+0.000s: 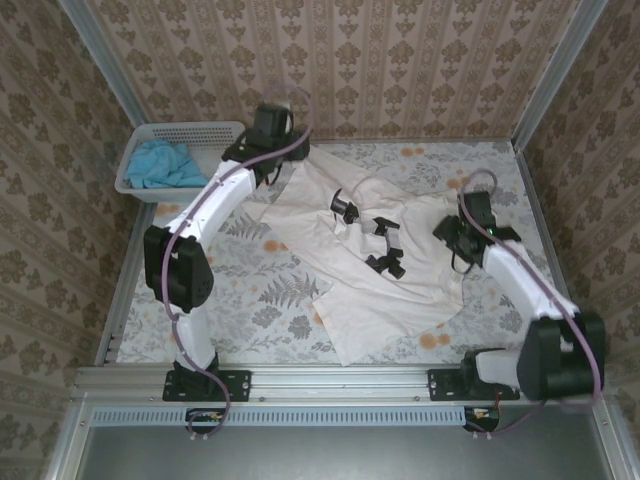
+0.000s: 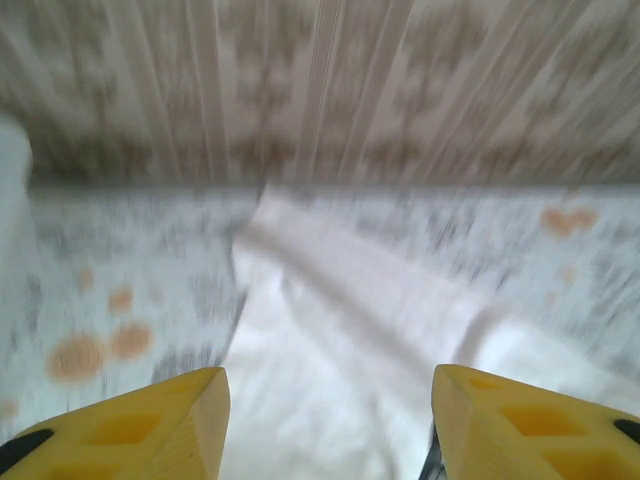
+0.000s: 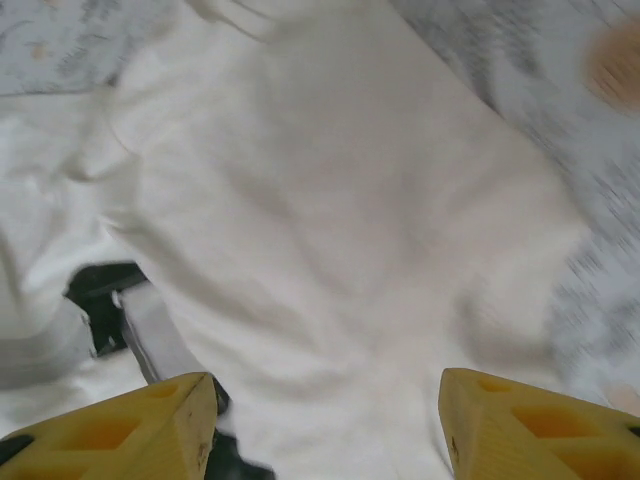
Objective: Fold and stack the t-shirts
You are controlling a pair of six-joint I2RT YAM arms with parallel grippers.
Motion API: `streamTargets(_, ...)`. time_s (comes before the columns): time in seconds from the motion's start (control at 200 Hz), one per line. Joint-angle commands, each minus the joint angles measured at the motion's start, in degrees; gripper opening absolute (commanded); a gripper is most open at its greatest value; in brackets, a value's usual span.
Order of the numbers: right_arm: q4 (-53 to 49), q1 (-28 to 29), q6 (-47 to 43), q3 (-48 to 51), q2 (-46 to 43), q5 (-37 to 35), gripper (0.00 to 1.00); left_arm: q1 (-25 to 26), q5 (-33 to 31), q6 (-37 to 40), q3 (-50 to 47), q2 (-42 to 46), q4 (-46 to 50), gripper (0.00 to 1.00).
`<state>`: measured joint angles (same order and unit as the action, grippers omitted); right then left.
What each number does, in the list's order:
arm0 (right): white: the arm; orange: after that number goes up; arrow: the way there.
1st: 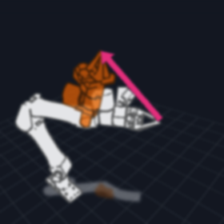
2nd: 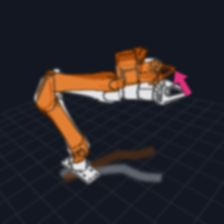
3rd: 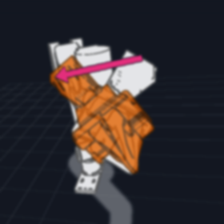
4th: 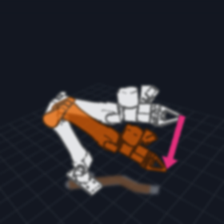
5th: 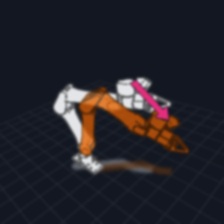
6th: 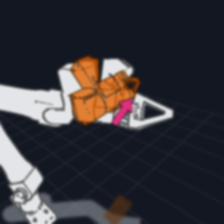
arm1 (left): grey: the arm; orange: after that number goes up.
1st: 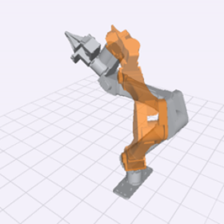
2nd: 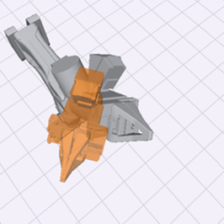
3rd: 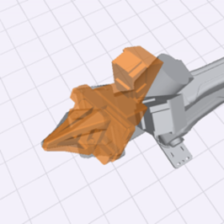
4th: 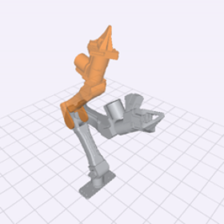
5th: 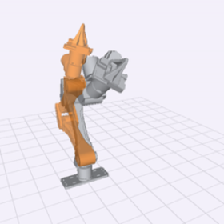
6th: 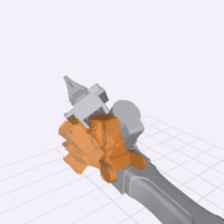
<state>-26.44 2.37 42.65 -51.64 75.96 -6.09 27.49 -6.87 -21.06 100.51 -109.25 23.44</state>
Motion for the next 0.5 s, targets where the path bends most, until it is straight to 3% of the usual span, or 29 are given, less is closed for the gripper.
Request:
streamTargets(0.0,0.27,0.00,-6.47,-8.66,9.82,-6.55,0.62,1.24,0.25,-4.76,-10.45,0.91,0.43,0.56)
streamTargets(0.15,-0.84,-1.12,-11.38,-18.62,20.37,-11.22,0.64,2.80,-2.17,-5.98,-20.44,3.23,-1.19,0.58)
streamTargets(0.355,-0.84,-2.55,-17.10,-29.64,32.48,-7.35,0.60,5.92,-3.15,-7.71,-31.05,8.44,-4.36,0.68)
streamTargets(0.495,-0.63,-2.81,-19.64,-35.40,38.58,-4.73,0.56,6.97,-0.40,-9.14,-34.01,8.56,-5.49,0.71)
